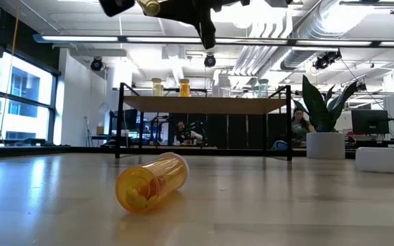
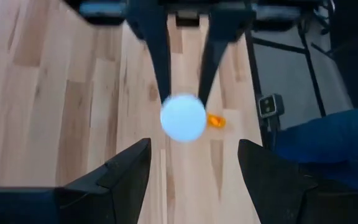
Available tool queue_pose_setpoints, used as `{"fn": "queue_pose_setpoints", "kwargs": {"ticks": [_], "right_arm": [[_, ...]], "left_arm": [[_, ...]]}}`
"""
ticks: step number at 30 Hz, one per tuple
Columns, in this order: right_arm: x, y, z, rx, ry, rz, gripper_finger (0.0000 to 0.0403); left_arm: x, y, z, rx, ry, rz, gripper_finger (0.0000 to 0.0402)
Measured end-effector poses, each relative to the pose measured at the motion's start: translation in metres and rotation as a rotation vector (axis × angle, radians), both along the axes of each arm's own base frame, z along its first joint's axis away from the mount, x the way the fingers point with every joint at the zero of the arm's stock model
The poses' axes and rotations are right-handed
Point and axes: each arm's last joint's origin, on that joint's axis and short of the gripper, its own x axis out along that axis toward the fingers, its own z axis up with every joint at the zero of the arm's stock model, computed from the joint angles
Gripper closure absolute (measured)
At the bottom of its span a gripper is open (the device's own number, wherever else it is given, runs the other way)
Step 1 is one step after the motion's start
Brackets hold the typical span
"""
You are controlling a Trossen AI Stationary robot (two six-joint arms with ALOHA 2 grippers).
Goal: Pick and place medicine bottles onto shelf by color
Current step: Put the yellow pill bottle on the shelf and align it to the other yellow pill bottle
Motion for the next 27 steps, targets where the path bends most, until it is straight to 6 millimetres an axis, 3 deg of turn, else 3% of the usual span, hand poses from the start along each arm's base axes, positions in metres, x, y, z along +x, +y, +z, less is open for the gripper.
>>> {"fn": "queue_pose_setpoints", "kwargs": {"ticks": [13, 22, 27], "right_arm": [[0.0, 0.0, -0.002, -0.002, 0.018, 0.003, 0.0315], [0.0, 0.0, -0.002, -0.002, 0.019, 0.002, 0.0315], [0.0, 0.0, -0.002, -0.003, 0.018, 0.002, 0.0315]], "left_arm": [[0.026, 0.002, -0.017, -0.003, 0.018, -0.009, 0.0172], [0.03, 0.002, -0.02, -0.021, 0.026, -0.025, 0.0173], [0.031, 0.002, -0.019, -0.024, 0.014, -0.029, 0.0195]]}}
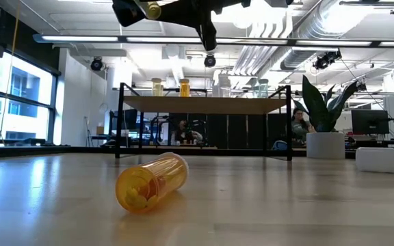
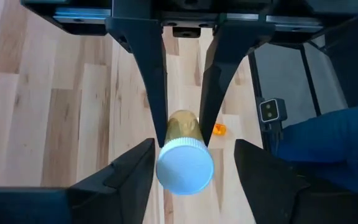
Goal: Pick and place medicine bottles onto shelf by color
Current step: Put the yellow pill bottle on the shelf and align it to the other yellow pill bottle
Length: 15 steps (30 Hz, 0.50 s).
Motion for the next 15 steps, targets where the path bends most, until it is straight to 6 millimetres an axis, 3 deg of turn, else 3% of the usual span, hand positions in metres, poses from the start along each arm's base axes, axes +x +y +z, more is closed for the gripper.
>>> {"fn": "queue_pose_setpoints", "kwargs": {"ticks": [10, 15], "right_arm": [[0.0, 0.0, 0.0001, 0.0, -0.001, 0.0, 0.0315], [0.0, 0.0, 0.0001, 0.0, -0.001, 0.0, 0.0315]], "left_arm": [[0.0, 0.0, 0.0, 0.017, -0.006, -0.019, 0.0275], [-0.0001, 0.0, -0.0001, 0.017, -0.006, -0.018, 0.0294]]}}
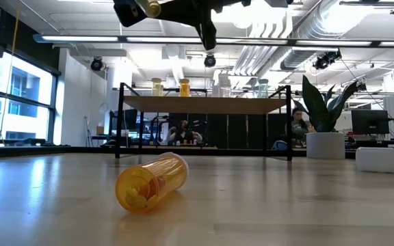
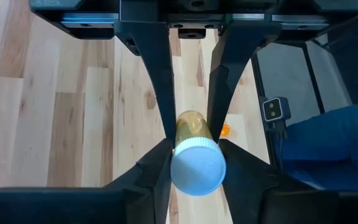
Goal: Pick and place medicine bottles onto shelf by color
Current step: Put the yellow pill bottle on the shelf and align it to the other yellow pill bottle
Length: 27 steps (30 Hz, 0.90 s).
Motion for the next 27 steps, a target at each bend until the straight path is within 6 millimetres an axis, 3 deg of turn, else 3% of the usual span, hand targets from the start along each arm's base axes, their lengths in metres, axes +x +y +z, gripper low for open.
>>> {"fn": "queue_pose_setpoints", "kwargs": {"ticks": [11, 21, 27], "right_arm": [[0.0, 0.0, 0.0, 0.004, 0.001, -0.001, 0.031], [-0.002, -0.005, -0.003, 0.014, 0.054, -0.024, 0.0218], [-0.005, -0.01, 0.001, 0.005, 0.064, -0.032, 0.0202]], "left_arm": [[0.0, 0.0, 0.0, 0.0, 0.001, 0.0, 0.0284], [-0.005, 0.001, -0.004, 0.052, 0.053, -0.009, 0.0287], [-0.008, 0.004, -0.006, 0.125, 0.094, 0.02, 0.0287]]}}
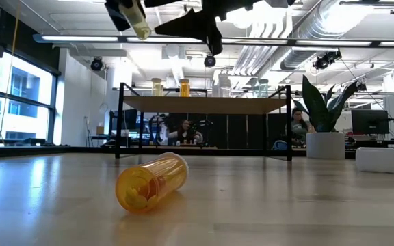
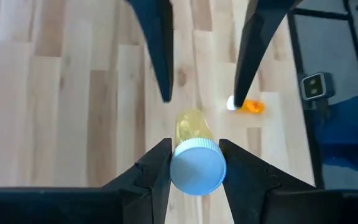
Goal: Pick and place medicine bottles onto shelf by color
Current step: Put the yellow pill bottle on the shelf and align it to the other yellow pill bottle
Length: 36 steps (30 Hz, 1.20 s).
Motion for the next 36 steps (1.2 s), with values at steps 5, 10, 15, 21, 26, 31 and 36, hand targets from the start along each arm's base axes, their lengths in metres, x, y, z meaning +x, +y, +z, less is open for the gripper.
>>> {"fn": "queue_pose_setpoints", "kwargs": {"ticks": [5, 10, 15, 21, 26, 31, 36], "right_arm": [[-0.007, -0.007, 0.008, -0.005, 0.028, -0.012, 0.0201], [-0.018, -0.02, 0.021, -0.015, 0.052, -0.052, 0.0201], [-0.027, -0.039, 0.032, -0.018, 0.07, -0.104, 0.0201], [-0.042, -0.062, 0.042, -0.023, 0.122, -0.169, 0.0201], [-0.054, -0.083, 0.053, -0.043, 0.132, -0.221, 0.0201], [-0.067, -0.107, 0.063, -0.073, 0.133, -0.282, 0.0201], [-0.075, -0.131, 0.066, -0.072, 0.14, -0.354, 0.0201]], "left_arm": [[-0.007, 0.012, -0.001, 0.018, 0.057, 0.021, 0.0287], [-0.015, 0.03, 0.011, 0.087, 0.092, 0.086, 0.0287], [-0.028, 0.053, 0.028, 0.229, 0.14, 0.193, 0.0287], [-0.046, 0.084, 0.046, 0.307, 0.173, 0.374, 0.0286], [-0.061, 0.104, 0.06, 0.288, 0.179, 0.494, 0.0286], [-0.071, 0.117, 0.075, 0.257, 0.193, 0.556, 0.0286], [-0.07, 0.129, 0.083, 0.205, 0.204, 0.601, 0.0286]]}}
